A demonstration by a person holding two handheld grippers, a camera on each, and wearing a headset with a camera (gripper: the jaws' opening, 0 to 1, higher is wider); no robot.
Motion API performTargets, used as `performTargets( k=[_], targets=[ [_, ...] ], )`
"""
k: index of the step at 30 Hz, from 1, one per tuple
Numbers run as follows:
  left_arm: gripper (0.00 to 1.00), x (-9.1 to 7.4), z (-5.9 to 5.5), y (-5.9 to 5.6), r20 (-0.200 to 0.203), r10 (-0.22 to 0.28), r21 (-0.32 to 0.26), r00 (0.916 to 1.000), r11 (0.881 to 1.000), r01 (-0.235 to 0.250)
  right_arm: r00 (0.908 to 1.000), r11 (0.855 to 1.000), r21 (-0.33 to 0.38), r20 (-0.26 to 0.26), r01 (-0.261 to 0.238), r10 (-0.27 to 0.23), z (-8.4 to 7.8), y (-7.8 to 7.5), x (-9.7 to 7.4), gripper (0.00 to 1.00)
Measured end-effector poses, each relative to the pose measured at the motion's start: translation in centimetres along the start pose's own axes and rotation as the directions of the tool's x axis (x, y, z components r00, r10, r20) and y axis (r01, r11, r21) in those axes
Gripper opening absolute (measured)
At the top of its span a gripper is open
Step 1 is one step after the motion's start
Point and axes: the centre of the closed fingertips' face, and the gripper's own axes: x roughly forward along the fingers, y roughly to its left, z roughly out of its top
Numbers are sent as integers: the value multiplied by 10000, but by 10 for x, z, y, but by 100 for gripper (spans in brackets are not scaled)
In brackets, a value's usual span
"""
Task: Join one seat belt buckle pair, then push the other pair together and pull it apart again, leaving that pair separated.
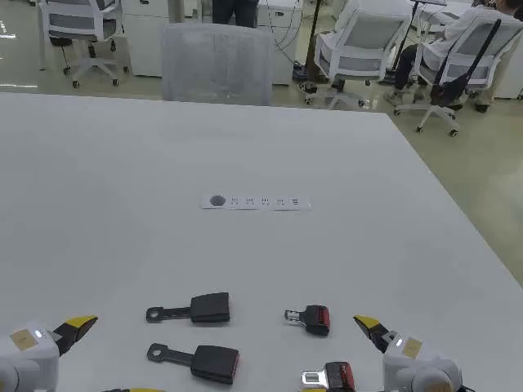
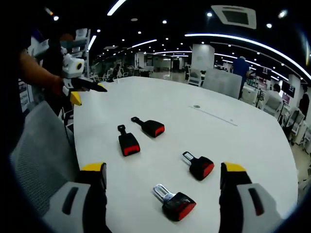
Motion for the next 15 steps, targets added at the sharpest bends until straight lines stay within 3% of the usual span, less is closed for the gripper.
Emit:
performTargets(
  k=[15],
  targets=[
    [100, -3, -2, -2, -22, -8, -1, 10000, 10000, 8, 9999, 10000, 70, -81, -67, 67, -5, 3, -2, 98]
  ],
)
